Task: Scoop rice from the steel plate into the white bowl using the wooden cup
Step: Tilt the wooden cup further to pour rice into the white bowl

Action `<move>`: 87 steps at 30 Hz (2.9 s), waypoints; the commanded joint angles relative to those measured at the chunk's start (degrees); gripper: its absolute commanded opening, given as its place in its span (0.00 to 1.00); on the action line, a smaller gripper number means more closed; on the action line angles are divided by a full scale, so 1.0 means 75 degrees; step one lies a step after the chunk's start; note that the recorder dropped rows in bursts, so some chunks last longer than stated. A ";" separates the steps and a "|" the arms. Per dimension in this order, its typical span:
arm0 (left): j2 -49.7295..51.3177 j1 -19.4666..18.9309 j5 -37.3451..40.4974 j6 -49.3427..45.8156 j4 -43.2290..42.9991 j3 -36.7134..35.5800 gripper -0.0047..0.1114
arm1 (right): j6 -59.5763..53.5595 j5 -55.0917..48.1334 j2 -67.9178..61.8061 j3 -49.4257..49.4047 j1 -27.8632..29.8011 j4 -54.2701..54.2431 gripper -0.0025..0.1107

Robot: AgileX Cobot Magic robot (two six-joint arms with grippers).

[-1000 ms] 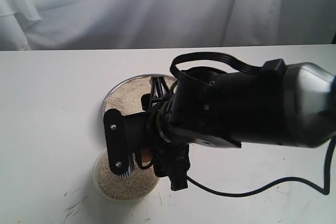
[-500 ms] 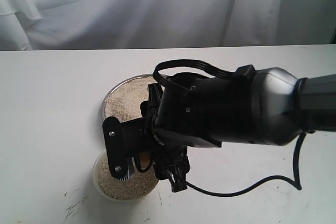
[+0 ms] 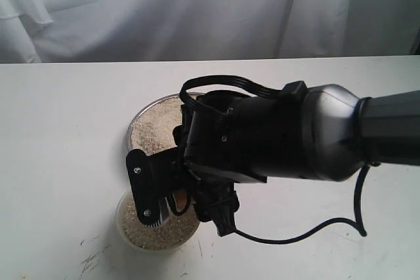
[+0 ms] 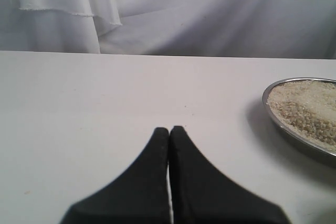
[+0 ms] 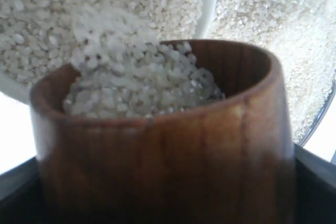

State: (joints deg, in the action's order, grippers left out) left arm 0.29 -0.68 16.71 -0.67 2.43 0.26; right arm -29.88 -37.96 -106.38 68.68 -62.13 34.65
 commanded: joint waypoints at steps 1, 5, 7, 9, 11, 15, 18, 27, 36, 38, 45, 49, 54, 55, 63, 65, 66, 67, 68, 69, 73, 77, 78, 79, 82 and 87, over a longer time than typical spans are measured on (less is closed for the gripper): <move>-0.0038 0.0012 -0.0048 0.0024 0.0006 -0.0034 0.04 | -0.0047 -0.0031 -0.0024 0.0281 -0.0021 0.0133 0.02; -0.0038 0.0012 -0.0048 0.0024 0.0006 -0.0034 0.04 | -0.0261 -0.0126 -0.0073 0.0294 -0.0021 0.0147 0.02; -0.0038 0.0012 -0.0048 0.0024 0.0006 -0.0034 0.04 | -0.0276 -0.0209 -0.0109 0.0294 -0.0054 0.0247 0.02; -0.0038 0.0012 -0.0048 0.0024 0.0006 -0.0034 0.04 | -0.0276 -0.0288 -0.0125 0.0294 -0.0067 0.0444 0.02; -0.0038 0.0012 -0.0048 0.0024 0.0006 -0.0034 0.04 | -0.0276 -0.0360 -0.0141 0.0294 -0.0090 0.0538 0.02; -0.0038 0.0012 -0.0048 0.0024 0.0006 -0.0034 0.04 | -0.0276 -0.0374 -0.0141 0.0294 -0.0109 0.0538 0.02; -0.0038 0.0012 -0.0048 0.0024 0.0006 -0.0034 0.04 | -0.0276 -0.0374 -0.0141 0.0294 -0.0213 0.0701 0.02; -0.0038 0.0012 -0.0048 0.0024 0.0006 -0.0034 0.04 | -0.0276 -0.0551 -0.0141 0.0294 -0.0245 0.0927 0.02; -0.0038 0.0012 -0.0048 0.0024 0.0006 -0.0034 0.04 | 0.0039 -0.0497 -0.0141 0.0294 -0.0382 0.1610 0.02; -0.0038 0.0012 -0.0048 0.0024 0.0006 -0.0034 0.04 | 0.0039 -0.0497 -0.0141 0.0294 -0.0382 0.1666 0.02; -0.0038 0.0012 -0.0048 0.0024 0.0006 -0.0034 0.04 | 0.0066 -0.0497 -0.0141 0.0294 -0.0463 0.1794 0.02; -0.0038 0.0012 -0.0048 0.0024 0.0006 -0.0034 0.04 | 0.0066 -0.0515 -0.0141 0.0294 -0.0515 0.1862 0.02; -0.0038 0.0012 -0.0048 0.0024 0.0006 -0.0034 0.04 | 0.0154 -0.0515 -0.0141 0.0294 -0.0539 0.2011 0.02; -0.0038 0.0012 -0.0048 0.0024 0.0006 -0.0034 0.04 | 0.0154 -0.0515 -0.0141 0.0294 -0.0544 0.2041 0.02; -0.0038 0.0012 -0.0048 0.0024 0.0006 -0.0034 0.04 | 0.0154 -0.0573 -0.0254 0.0294 -0.0656 0.2350 0.02; -0.0038 0.0012 -0.0048 0.0024 0.0006 -0.0034 0.04 | 0.0154 -0.0598 -0.0304 0.0294 -0.0687 0.2524 0.02; -0.0038 0.0012 -0.0048 0.0024 0.0006 -0.0034 0.04 | 0.0154 -0.0598 -0.0337 0.0294 -0.0687 0.2531 0.02; -0.0038 0.0012 -0.0048 0.0024 0.0006 -0.0034 0.04 | 0.0154 -0.0627 -0.0371 0.0294 -0.0687 0.2531 0.02; -0.0038 0.0012 -0.0048 0.0024 0.0006 -0.0034 0.04 | 0.0154 -0.0667 -0.0398 0.0300 -0.0687 0.2531 0.02; -0.0038 0.0012 -0.0048 0.0024 0.0006 -0.0034 0.04 | 0.0154 -0.0707 -0.0405 0.0313 -0.0687 0.2554 0.02; -0.0038 0.0012 -0.0048 0.0024 0.0006 -0.0034 0.04 | 0.0184 -0.0726 -0.0427 0.0313 -0.0719 0.2709 0.02; -0.0038 0.0012 -0.0048 0.0024 0.0006 -0.0034 0.04 | 0.0184 -0.0748 -0.0427 0.0313 -0.0770 0.2840 0.02; -0.0038 0.0012 -0.0048 0.0024 0.0006 -0.0034 0.04 | 0.0184 -0.0766 -0.0427 0.0313 -0.0831 0.2896 0.02; -0.0038 0.0012 -0.0048 0.0024 0.0006 -0.0034 0.04 | 0.0184 -0.0766 -0.0427 0.0313 -0.0847 0.2908 0.02; -0.0038 0.0012 -0.0048 0.0024 0.0006 -0.0034 0.04 | 0.0184 -0.0868 -0.0427 0.0313 -0.0936 0.3118 0.02; -0.0038 0.0012 -0.0048 0.0024 0.0006 -0.0034 0.04 | 0.0184 -0.1247 -0.0427 0.0313 -0.1020 0.3171 0.02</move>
State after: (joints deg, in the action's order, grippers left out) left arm 0.29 -0.68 16.71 -0.67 2.43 0.26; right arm -28.84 -45.78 -109.92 70.51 -69.41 57.16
